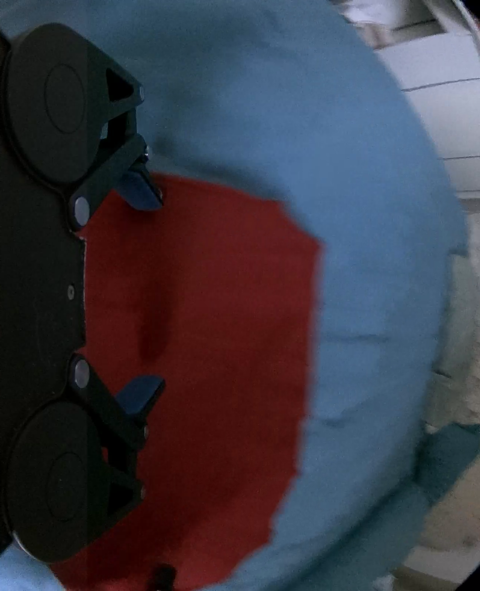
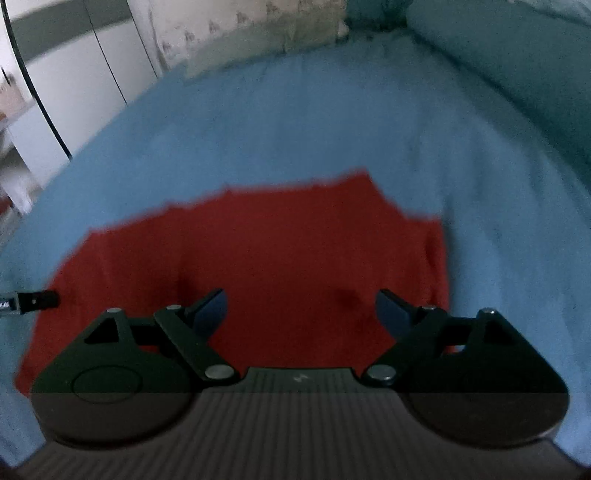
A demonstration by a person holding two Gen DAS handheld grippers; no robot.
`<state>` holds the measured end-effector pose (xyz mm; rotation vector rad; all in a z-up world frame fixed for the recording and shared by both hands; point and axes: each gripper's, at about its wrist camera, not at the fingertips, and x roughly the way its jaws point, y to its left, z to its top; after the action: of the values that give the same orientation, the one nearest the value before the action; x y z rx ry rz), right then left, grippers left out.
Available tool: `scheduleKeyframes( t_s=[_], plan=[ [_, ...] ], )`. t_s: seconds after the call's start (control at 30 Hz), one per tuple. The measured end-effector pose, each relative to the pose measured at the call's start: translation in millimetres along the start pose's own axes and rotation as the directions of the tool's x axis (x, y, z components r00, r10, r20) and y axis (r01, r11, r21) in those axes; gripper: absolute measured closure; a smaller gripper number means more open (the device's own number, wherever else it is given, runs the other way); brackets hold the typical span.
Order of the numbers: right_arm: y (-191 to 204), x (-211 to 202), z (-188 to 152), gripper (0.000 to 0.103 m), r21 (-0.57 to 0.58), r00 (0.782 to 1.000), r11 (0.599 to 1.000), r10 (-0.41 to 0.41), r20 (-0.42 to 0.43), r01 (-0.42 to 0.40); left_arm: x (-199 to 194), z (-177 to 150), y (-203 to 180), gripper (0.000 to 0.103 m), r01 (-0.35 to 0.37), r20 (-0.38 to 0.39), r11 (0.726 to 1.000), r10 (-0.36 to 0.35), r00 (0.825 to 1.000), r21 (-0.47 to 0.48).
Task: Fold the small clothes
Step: 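Open both grippers and withdraw from the folded sweater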
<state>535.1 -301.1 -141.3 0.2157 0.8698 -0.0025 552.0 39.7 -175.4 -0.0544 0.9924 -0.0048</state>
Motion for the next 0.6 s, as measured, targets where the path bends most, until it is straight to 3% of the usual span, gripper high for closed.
scheduleKeyframes(
  t_s=[0.13,0.3,0.43,0.6],
  plan=[
    [-19,4,-18,0.001,-0.085,0.996,0.994,-0.071,0.046,0.074,0,-14,-9,0.004,-0.032,0.028,0.995,0.03,0.999,0.091],
    [-29,-23,-5,0.002,-0.147,0.999,0.989,-0.004,0.035,0.009,-21,-11,-15,0.009,-0.057,0.034,0.996,0.055,0.998,0.064],
    [-46,-68,4,0.001,-0.141,0.997,0.99,-0.008,0.079,0.019,-59,3,-38,0.008,-0.004,0.086,0.996,-0.003,0.996,0.086],
    [-56,-92,-8,0.003,-0.113,0.999,0.993,-0.037,0.025,0.04,-79,-5,-76,0.003,0.022,0.061,0.988,-0.032,0.998,0.15]
  ],
)
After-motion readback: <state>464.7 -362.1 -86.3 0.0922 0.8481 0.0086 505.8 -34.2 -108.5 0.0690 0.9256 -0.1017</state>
